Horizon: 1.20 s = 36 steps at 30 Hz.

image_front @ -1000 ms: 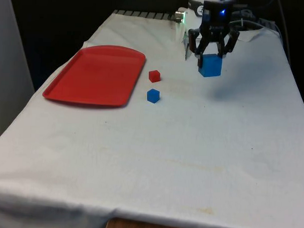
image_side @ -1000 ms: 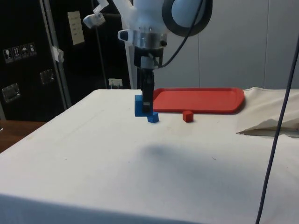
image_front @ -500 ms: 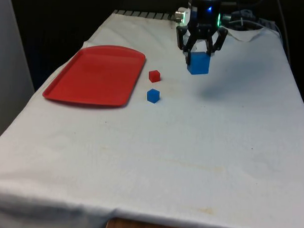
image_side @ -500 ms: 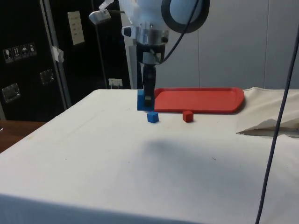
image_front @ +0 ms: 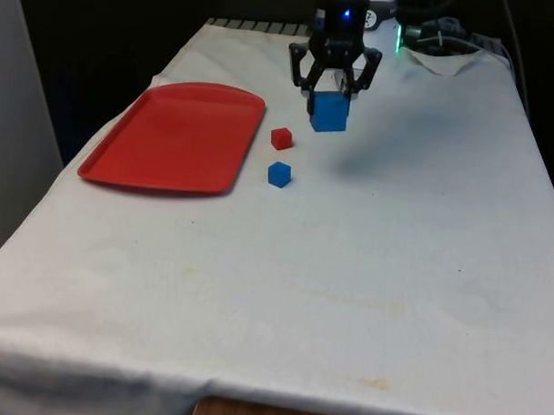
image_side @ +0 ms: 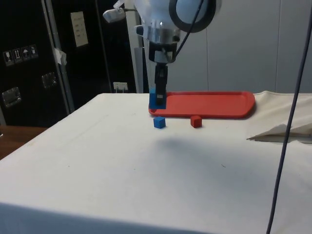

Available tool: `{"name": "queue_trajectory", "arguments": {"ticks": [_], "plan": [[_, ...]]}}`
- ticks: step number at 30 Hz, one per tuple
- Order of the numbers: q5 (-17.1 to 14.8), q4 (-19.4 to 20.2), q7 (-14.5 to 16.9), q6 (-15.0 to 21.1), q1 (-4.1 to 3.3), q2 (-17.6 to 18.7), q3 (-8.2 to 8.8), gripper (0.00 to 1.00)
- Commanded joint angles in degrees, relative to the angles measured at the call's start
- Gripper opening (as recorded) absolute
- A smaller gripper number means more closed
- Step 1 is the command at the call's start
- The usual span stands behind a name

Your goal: Pick up the largest block and place it onto the tray.

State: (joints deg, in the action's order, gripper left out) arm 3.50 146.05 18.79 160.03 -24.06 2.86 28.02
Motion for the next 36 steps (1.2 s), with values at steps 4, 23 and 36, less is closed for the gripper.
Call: {"name": "queue_trajectory", "arguments": {"ticks": [4, 23, 36], "plan": [[0.0, 0.0, 1.09, 0.0, 0.17, 0.17, 1.43, 0.0], [-0.11, -0.92, 6.99, 0.11, 1.2, 2.01, 8.02, 0.0], [-1.2, -2.18, 10.94, 0.11, 1.66, 4.13, 11.92, 0.0]]}}
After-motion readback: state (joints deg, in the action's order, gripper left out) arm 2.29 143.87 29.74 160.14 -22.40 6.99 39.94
